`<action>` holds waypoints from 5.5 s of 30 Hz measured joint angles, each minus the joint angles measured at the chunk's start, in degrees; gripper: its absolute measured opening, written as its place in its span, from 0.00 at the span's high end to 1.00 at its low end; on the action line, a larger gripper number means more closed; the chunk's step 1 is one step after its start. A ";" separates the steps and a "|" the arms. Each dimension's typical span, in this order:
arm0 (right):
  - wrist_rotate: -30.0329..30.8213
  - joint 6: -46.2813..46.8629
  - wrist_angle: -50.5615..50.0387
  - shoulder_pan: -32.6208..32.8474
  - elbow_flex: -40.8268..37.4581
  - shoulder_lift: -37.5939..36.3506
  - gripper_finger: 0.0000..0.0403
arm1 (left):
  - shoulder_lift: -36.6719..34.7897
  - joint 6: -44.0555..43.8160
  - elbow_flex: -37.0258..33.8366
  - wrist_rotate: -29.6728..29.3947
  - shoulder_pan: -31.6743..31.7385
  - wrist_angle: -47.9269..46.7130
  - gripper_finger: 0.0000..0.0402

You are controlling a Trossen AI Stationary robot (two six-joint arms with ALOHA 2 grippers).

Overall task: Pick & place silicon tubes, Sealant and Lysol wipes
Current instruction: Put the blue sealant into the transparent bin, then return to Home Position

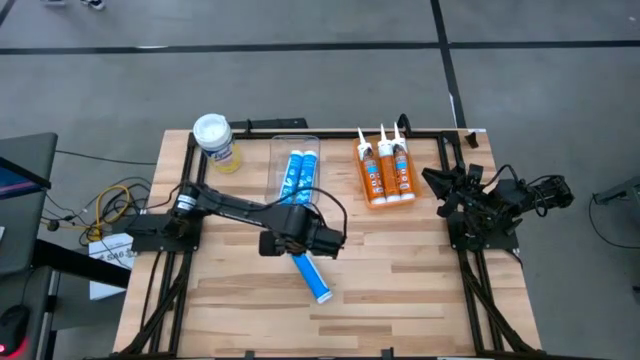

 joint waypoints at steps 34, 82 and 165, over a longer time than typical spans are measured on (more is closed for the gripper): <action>-1.42 0.02 -0.01 0.00 0.01 0.02 0.84 | -0.61 -21.76 -35.92 7.95 0.26 45.53 0.17; -1.37 1.49 0.01 -0.02 0.01 0.02 0.84 | -6.84 36.49 0.81 -7.99 26.76 -2.35 0.50; -1.44 1.52 3.47 -0.02 0.01 0.02 0.84 | -13.00 63.67 9.22 -23.89 27.73 4.00 0.31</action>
